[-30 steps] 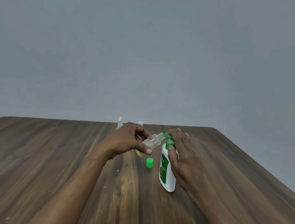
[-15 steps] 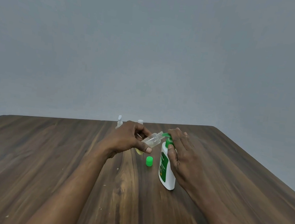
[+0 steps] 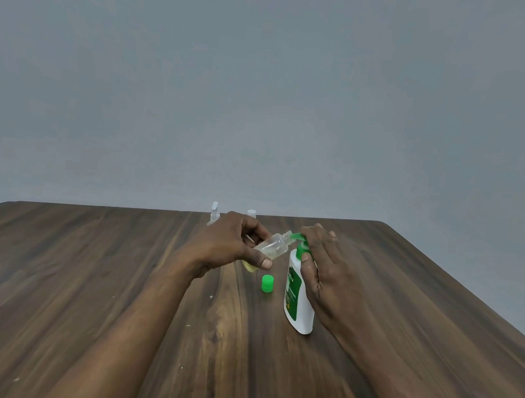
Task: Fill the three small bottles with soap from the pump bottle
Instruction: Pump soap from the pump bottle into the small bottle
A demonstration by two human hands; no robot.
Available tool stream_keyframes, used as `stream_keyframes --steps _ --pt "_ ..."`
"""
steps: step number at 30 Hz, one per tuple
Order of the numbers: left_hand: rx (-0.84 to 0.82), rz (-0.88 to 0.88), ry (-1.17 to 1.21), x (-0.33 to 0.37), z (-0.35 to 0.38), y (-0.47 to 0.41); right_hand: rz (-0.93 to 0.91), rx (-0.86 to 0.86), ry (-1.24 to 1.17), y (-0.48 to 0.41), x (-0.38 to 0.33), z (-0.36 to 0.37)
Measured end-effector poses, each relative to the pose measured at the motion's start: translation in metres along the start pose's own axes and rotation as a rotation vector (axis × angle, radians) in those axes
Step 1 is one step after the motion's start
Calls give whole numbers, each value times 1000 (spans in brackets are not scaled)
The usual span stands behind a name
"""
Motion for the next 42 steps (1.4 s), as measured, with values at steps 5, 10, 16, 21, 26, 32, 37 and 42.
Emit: stream_keyframes --steps 5,10,16,21,26,32,37,42 --pt "7 0 -3 0 -1 0 8 8 -9 1 4 1" --pt "4 -2 -1 -1 -1 0 -10 35 1 -1 3 -2" --pt "13 0 -8 0 -1 0 3 11 -12 1 3 2" --pt "11 0 -2 0 -2 0 7 12 -14 0 3 0" --pt "-1 -1 19 -1 -3 0 11 30 -18 1 3 -2" --pt "-13 0 20 -1 -1 0 6 34 -9 1 2 -1" --pt "-15 5 7 0 0 1 16 37 -29 1 3 -1" --pt "-12 1 9 0 -1 1 31 38 -41 1 3 -2"
Point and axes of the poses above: each hand's wrist, its own y-axis away from the middle knuckle, its own z-axis out of the palm, x = y × z, the point moved 9 cm from there along -y, towards the middle knuckle, and after that the axes turned 15 degrees about -z, right-handed, at the moved point
